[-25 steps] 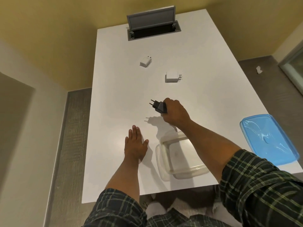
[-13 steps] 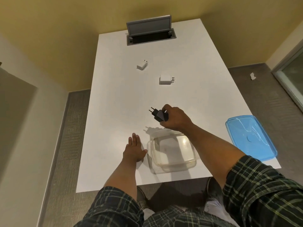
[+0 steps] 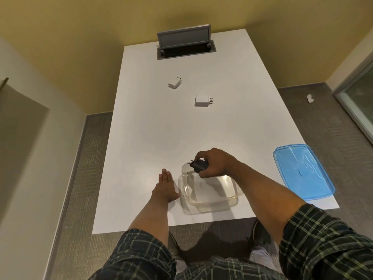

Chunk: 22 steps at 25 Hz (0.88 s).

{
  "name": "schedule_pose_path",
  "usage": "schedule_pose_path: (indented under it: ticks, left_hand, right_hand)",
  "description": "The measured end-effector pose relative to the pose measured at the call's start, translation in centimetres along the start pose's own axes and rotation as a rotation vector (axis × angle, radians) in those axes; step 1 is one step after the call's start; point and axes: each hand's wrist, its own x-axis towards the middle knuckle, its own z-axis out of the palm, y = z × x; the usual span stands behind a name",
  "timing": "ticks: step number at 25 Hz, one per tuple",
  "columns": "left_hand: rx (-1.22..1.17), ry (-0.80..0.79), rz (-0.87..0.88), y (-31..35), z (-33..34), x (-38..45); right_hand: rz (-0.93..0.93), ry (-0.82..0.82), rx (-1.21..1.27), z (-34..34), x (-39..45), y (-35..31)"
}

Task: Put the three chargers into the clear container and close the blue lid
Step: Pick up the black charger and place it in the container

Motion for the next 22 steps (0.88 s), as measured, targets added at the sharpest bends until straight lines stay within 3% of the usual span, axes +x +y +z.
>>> schedule_pose_path:
  ticks: [5,11,22]
  left_hand:
    - [0.002,0.003,-0.011,0.2,0.0,0.2]
    - [0.004,0.012,-0.010,0.0,0.2,0.4]
    - [0.008,0.031,-0.009,-0.2,0.6,0.7]
  right_hand:
    - [-0.051,-0.040,0.043,1.9,-1.2,0.2]
    - [-0.025,-0.152,-0.195,3.9,-1.2,0.8]
    - [0.139,0.021,-0.199,6.1,0.5,0.4]
